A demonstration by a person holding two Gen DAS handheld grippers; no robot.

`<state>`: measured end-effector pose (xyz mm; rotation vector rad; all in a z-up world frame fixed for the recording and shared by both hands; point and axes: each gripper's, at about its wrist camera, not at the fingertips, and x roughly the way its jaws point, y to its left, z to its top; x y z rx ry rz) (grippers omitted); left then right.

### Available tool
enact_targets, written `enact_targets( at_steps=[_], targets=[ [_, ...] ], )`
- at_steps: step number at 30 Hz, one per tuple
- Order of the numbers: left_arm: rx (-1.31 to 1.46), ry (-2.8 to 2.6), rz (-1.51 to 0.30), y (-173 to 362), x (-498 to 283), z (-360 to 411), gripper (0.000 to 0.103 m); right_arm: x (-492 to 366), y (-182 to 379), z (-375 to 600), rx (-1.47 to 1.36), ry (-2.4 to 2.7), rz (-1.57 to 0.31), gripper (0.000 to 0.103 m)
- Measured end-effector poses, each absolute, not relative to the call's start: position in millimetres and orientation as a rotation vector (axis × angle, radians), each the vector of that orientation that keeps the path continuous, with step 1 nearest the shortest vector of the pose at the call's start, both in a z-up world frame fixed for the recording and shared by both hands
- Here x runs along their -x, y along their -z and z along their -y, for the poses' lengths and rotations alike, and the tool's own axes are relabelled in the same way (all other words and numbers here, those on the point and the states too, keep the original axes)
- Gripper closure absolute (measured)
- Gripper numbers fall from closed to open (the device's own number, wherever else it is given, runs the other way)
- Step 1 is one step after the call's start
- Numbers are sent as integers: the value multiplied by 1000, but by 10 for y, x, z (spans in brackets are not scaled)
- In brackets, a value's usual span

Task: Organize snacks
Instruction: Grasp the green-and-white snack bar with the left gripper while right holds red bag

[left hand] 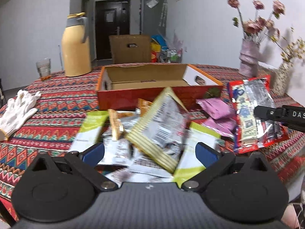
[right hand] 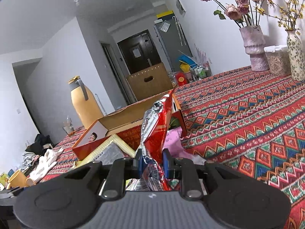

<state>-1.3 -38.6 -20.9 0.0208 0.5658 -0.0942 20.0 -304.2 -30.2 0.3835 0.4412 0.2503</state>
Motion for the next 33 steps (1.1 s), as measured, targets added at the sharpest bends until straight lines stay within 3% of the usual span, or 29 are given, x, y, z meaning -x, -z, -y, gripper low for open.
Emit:
enact_targets(
  at_steps=[7,9,13,18,25,33],
  targets=[
    [-58,137,-608,342,19,693,0,-36,417,3207,-410,-281,-438,83],
    [-61,145,-624,385,2,754,5,-5,452,3255,-418,-285,-439,83],
    [-67,168,-667,466,-51,837,27,51,522,3343,-435,-293,-443,83],
    [-68,160,-711,569,-147,900,35,67,595,3414,-450,-303,-449,83],
    [-62,169,-734,602,-173,954,59,62,660,3466,-466,-311,-459,83],
    [-70,184,-731,579,-163,1034,65,86,656,3504,-470,-314,-457,83]
  ],
)
